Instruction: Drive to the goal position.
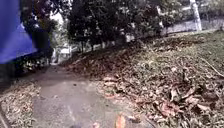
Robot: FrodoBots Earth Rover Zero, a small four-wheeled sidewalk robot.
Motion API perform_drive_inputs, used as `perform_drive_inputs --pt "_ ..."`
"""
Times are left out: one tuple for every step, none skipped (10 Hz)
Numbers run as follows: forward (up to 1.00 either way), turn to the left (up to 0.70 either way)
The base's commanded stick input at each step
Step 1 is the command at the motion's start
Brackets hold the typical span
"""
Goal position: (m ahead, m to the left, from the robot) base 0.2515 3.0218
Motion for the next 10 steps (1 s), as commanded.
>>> perform_drive_inputs --pt "0.0 0.0" --pt "0.0 0.0" --pt "0.07 0.0" --pt "0.19 0.0" --pt "0.31 0.0" --pt "0.43 0.0" --pt "0.57 0.0" --pt "1.0 0.0" --pt "1.0 0.03" --pt "1.0 0.11"
